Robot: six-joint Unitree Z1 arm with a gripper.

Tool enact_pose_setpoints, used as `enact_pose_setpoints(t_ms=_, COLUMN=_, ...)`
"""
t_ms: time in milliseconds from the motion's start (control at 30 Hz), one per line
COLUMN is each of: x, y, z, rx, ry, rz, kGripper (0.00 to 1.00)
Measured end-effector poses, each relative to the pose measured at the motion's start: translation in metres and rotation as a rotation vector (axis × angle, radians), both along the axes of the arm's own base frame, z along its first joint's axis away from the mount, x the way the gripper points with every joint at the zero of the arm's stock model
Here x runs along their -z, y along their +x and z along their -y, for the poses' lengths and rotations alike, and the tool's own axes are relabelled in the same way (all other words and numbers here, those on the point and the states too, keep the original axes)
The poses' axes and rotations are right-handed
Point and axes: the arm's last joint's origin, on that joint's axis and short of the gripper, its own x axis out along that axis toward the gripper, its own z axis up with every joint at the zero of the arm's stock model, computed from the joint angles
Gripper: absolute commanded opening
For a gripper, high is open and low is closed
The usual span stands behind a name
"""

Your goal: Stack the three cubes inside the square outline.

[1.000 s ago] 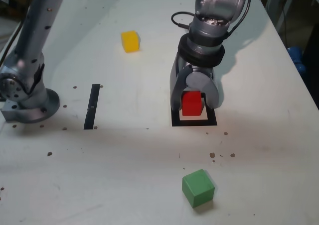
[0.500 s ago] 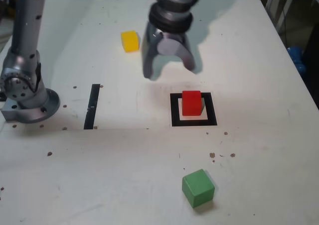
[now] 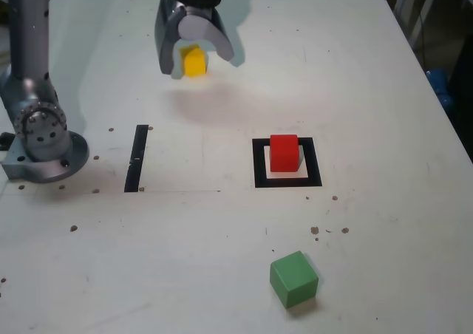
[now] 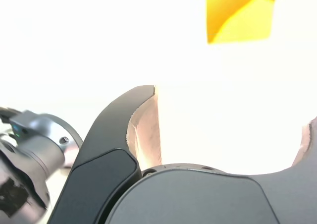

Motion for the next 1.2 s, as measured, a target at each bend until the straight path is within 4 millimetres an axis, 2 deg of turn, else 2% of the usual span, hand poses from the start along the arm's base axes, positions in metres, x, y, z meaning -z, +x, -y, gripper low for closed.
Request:
enact_pose_setpoints(t_ms=100, x=0.001, y=-0.008, z=-0.014, rx=-0.005, ry=-0.009, rz=-0.002, kGripper=0.98)
enact_pose_setpoints(t_ms=233, x=0.006, y=-0.006, z=-0.028, rx=0.0, ry=-0.012, rz=-0.015, kGripper=0.97)
enact_pose_setpoints(t_ms=400, x=0.024, y=0.0, z=-0.044, rx=-0.012, ry=-0.022, rz=-0.046, kGripper=0.93)
enact_pose_setpoints(t_ms=533, x=0.046, y=-0.001, z=-0.064, rx=-0.038, ry=-0.043, rz=-0.065, kGripper=0.89)
enact_pose_setpoints(t_ms=600, x=0.046, y=-0.001, z=-0.065, rx=-0.038, ry=-0.041, rz=-0.061, kGripper=0.86)
enact_pose_setpoints(t_ms=733, x=0.047, y=-0.003, z=-0.071, rx=-0.047, ry=-0.032, rz=-0.048, kGripper=0.74)
enact_pose_setpoints(t_ms=900, x=0.052, y=-0.001, z=-0.074, rx=-0.051, ry=-0.043, rz=-0.053, kGripper=0.47)
enact_pose_setpoints(t_ms=1000, x=0.054, y=0.0, z=-0.075, rx=-0.051, ry=-0.036, rz=-0.044, kGripper=0.37)
enact_pose_setpoints(t_ms=1200, x=0.053, y=0.003, z=-0.078, rx=-0.051, ry=-0.022, rz=-0.028, kGripper=0.34)
